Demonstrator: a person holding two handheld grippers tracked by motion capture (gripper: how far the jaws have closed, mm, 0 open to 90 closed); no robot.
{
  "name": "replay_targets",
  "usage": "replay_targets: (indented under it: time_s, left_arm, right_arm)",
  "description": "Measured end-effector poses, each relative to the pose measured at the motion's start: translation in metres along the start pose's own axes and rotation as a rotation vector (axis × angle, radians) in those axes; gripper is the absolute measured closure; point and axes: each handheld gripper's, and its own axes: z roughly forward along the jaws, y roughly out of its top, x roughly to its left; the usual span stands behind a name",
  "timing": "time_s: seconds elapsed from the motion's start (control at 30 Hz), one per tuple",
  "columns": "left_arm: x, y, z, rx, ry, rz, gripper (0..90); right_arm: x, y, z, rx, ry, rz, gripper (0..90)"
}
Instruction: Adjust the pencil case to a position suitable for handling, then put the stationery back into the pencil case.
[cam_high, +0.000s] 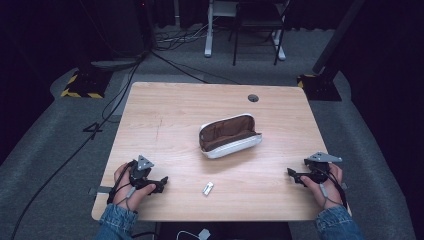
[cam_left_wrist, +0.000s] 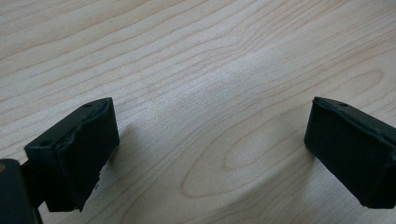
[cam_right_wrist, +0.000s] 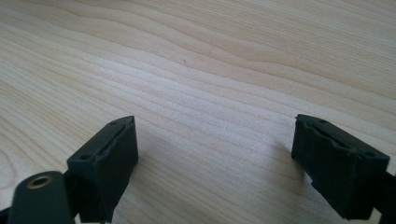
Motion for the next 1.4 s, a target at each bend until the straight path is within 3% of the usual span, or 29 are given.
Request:
replay_targets:
  time_s: [0.1, 0.2, 0.27, 0.53, 0.97, 1.4]
  left_arm:
    - [-0.001, -0.001, -0.002, -0.014, -0.006, 0.007, 7.7]
    - [-0.002, -0.001, -0.007, -0.017, -0.022, 0.011, 20.3]
    - [-0.004, 0.0, -0.011, -0.032, -0.021, 0.016, 17.4]
    - [-0.019, 0.008, -0.026, -0.077, -0.038, 0.004, 23.9]
    - [-0.062, 0.025, -0.044, -0.122, -0.113, 0.074, 25.9]
    - [-0.092, 0.033, -0.043, -0.144, -0.173, 0.122, 25.9]
  right_arm:
    - [0.0, 0.0, 0.0, 0.0, 0.0, 0.0, 14.9]
    - [0.0, 0.0, 0.0, 0.0, 0.0, 0.0, 14.9]
    - [0.0, 0.0, 0.0, 0.0, 0.0, 0.0, 14.9]
    - [0.0, 0.0, 0.0, -0.001, 0.0, 0.0, 14.9]
    - [0.0, 0.0, 0.0, 0.003, 0.003, 0.002, 14.8]
    - [0.001, 0.001, 0.001, 0.001, 0.003, -0.003, 14.8]
